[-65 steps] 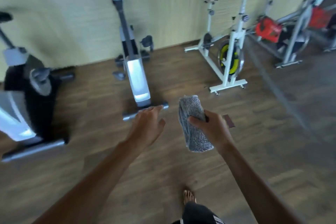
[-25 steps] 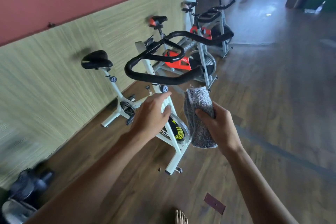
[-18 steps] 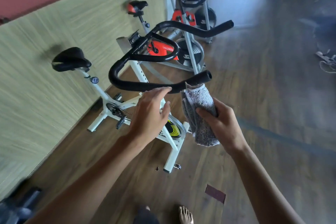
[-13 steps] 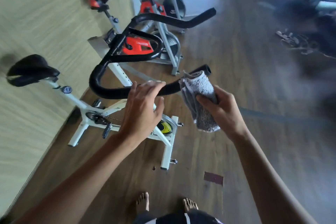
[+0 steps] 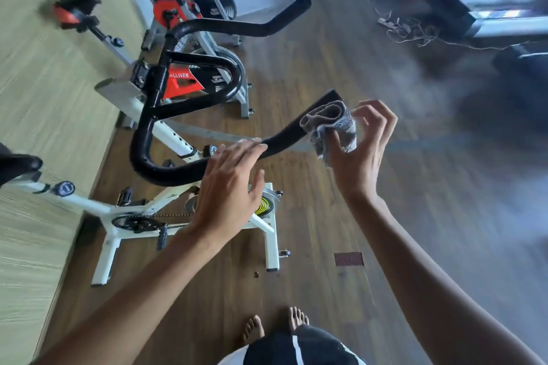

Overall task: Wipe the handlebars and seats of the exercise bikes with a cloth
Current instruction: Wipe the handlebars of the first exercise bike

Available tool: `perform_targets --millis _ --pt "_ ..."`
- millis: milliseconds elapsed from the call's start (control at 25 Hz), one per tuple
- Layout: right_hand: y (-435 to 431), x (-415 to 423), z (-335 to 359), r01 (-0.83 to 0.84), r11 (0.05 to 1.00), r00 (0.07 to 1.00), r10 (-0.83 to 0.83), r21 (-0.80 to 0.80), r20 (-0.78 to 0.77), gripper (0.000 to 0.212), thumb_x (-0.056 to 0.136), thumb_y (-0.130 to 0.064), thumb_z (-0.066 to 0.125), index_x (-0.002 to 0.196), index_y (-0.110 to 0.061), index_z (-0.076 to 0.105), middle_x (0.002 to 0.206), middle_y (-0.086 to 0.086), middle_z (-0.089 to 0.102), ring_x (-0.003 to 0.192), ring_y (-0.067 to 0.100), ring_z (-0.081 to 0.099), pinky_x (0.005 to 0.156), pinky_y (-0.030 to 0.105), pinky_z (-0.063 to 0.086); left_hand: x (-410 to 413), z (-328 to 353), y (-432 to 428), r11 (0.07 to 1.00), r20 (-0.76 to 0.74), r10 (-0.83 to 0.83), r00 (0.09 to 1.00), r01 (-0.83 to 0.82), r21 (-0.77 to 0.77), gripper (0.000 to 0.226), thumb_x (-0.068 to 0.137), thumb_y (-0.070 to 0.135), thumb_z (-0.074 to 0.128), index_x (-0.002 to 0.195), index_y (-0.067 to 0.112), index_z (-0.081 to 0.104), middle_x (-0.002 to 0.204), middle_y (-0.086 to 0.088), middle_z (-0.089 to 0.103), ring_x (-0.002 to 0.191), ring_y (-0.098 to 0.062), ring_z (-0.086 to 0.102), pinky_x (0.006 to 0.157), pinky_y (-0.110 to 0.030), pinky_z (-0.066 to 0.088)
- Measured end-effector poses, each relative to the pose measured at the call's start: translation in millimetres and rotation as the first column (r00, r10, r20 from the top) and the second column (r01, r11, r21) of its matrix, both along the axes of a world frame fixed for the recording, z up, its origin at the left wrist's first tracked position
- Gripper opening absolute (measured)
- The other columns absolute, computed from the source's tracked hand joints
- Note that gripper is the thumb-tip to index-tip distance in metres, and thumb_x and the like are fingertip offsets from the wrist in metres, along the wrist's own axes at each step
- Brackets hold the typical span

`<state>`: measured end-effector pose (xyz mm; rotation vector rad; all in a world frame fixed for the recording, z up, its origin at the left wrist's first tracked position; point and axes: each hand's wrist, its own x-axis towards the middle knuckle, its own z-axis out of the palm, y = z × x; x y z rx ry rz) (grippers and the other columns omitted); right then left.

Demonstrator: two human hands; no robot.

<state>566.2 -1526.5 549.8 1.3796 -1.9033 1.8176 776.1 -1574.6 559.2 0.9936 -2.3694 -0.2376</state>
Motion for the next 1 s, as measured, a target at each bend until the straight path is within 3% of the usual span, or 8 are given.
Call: perform_targets --millis 160,240,360,600,760,800,920,1000 --pt "-4 2 -7 0.063 0.998 0.983 -0.065 -0.017 -0.169 0.033 0.079 0.008 0.070 0.093 -0.018 0.055 0.110 0.012 0.048 0.106 0.017 0.038 0.092 0.037 0.043 1 -3 0 1.000 -0.008 -0.006 1.000 0.006 -0.008 0.043 0.092 0.025 0.045 0.129 0.008 0.061 0.135 -0.004 0.060 0.129 -0.023 0.053 0.111 -0.049 0.036" --pt "-6 5 -9 0.014 1.000 0.974 -0.016 -0.010 -0.228 0.027 0.085 0.008 0.067 0.097 -0.016 0.061 0.120 0.011 0.047 0.110 0.022 0.043 0.096 0.026 0.042 2 -3 0 1.000 -0.005 -0.008 1.000 0.008 -0.013 0.044 0.092 0.026 0.044 0.129 0.008 0.061 0.136 -0.003 0.060 0.130 -0.023 0.052 0.112 -0.048 0.035" --pt "-7 4 -6 -0.040 0.999 0.953 0.049 0.036 -0.299 0.023 0.092 0.007 0.063 0.111 -0.004 0.069 0.133 0.004 0.044 0.120 0.028 0.046 0.104 0.031 0.041 4 -2 -2 1.000 0.004 -0.015 1.000 0.015 -0.006 0.045 0.092 0.027 0.043 0.129 0.009 0.061 0.138 -0.002 0.059 0.131 -0.022 0.051 0.113 -0.047 0.035" --pt "0 0 0 -0.061 0.993 0.968 0.082 0.097 -0.237 0.029 0.099 -0.002 0.052 0.125 -0.006 0.064 0.143 0.012 0.048 0.128 0.027 0.051 0.107 0.024 0.042 7 -3 -3 0.999 0.006 -0.032 0.999 0.032 -0.001 0.042 0.092 0.021 0.049 0.130 0.009 0.060 0.139 -0.002 0.058 0.131 -0.023 0.051 0.113 -0.047 0.035" --pt "6 7 13 -0.020 1.000 0.981 0.020 0.005 -0.193 0.028 0.095 0.007 0.060 0.120 -0.001 0.069 0.135 0.023 0.054 0.128 -0.012 0.041 0.104 0.014 0.040 9 -4 -4 0.999 0.004 -0.042 0.999 0.042 -0.015 0.041 0.091 0.018 0.052 0.129 0.010 0.061 0.138 -0.002 0.058 0.131 -0.023 0.052 0.114 -0.044 0.034" --pt "6 6 13 -0.022 1.000 0.978 0.021 -0.006 -0.208 0.029 0.095 0.006 0.059 0.122 0.000 0.068 0.135 0.023 0.053 0.129 -0.012 0.040 0.105 0.014 0.040 9 -4 -4 0.999 0.003 -0.043 0.999 0.043 -0.018 0.041 0.090 0.018 0.053 0.129 0.010 0.061 0.138 -0.002 0.058 0.131 -0.022 0.052 0.115 -0.042 0.033" --pt "-3 6 3 -0.014 0.999 0.958 0.023 0.036 -0.285 0.031 0.102 -0.008 0.053 0.131 -0.002 0.062 0.144 0.015 0.047 0.132 0.020 0.046 0.109 0.033 0.042 10 -4 -5 0.999 -0.003 -0.045 0.999 0.045 -0.028 0.040 0.090 0.017 0.054 0.129 0.010 0.061 0.138 -0.002 0.058 0.130 -0.022 0.052 0.115 -0.039 0.032" --pt "-9 4 -4 0.070 0.997 0.908 -0.058 0.012 -0.416 0.033 0.101 -0.010 0.058 0.132 -0.001 0.061 0.144 0.011 0.047 0.130 0.028 0.045 0.106 0.042 0.042 10 -5 -5 0.998 -0.001 -0.049 0.999 0.049 -0.033 0.041 0.090 0.017 0.054 0.129 0.010 0.061 0.138 -0.002 0.058 0.130 -0.022 0.053 0.115 -0.039 0.032"
